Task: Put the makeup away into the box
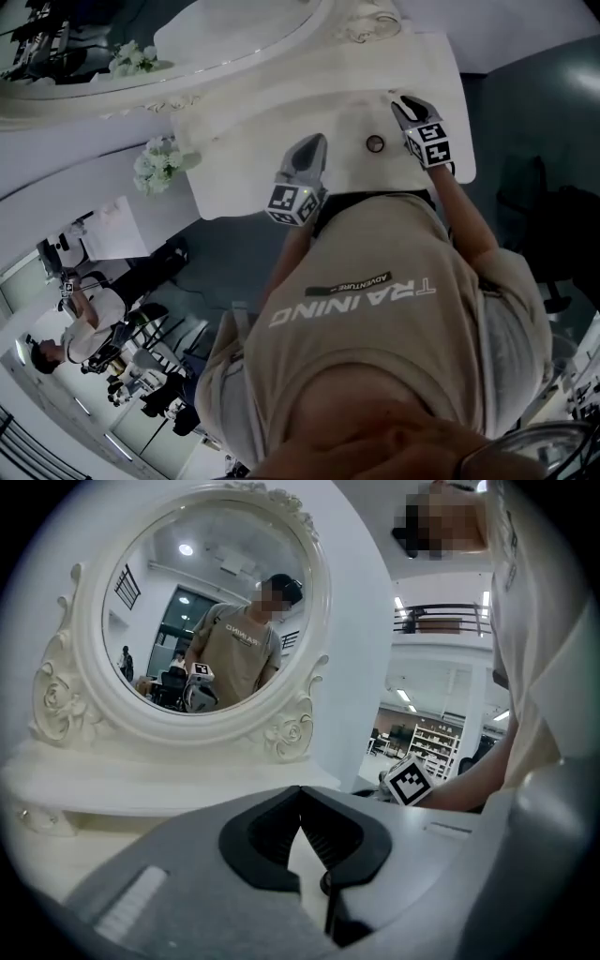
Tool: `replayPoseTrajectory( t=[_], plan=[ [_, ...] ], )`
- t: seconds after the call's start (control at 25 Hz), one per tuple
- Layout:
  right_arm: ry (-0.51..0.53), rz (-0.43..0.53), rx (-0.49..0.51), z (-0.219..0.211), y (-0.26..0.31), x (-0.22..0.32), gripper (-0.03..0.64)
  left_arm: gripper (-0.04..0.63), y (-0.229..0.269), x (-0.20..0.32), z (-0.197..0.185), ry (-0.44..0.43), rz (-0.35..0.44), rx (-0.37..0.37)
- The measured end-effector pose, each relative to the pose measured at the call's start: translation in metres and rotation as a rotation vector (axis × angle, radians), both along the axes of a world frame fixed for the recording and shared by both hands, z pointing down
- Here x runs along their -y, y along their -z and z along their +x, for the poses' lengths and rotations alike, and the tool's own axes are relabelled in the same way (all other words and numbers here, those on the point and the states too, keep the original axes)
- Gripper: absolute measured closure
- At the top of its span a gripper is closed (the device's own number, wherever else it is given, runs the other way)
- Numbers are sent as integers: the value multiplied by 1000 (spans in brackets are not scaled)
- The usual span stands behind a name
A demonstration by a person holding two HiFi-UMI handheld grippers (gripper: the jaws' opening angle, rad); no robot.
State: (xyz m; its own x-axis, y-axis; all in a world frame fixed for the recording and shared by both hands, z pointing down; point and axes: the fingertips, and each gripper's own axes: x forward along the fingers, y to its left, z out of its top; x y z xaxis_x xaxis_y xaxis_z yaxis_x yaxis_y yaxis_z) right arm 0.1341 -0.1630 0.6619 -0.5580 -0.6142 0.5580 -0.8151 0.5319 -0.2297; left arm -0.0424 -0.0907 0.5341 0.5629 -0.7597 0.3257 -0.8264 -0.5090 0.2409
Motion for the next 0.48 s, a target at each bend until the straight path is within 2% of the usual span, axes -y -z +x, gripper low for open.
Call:
replayPoseTrajectory(
  t=[0.12, 0.36, 0.48],
  plan=[
    [-77, -47, 1, -10, -15, 13, 453, 588, -1, 6, -16, -7, 18, -4],
    [-212, -166, -18, -17, -37, 28, 453, 588, 1, 4, -49, -9, 29, -3],
    [-263, -182, -53, -22, -43, 35, 453, 588, -2, 4, -72, 8, 33, -4]
  ],
)
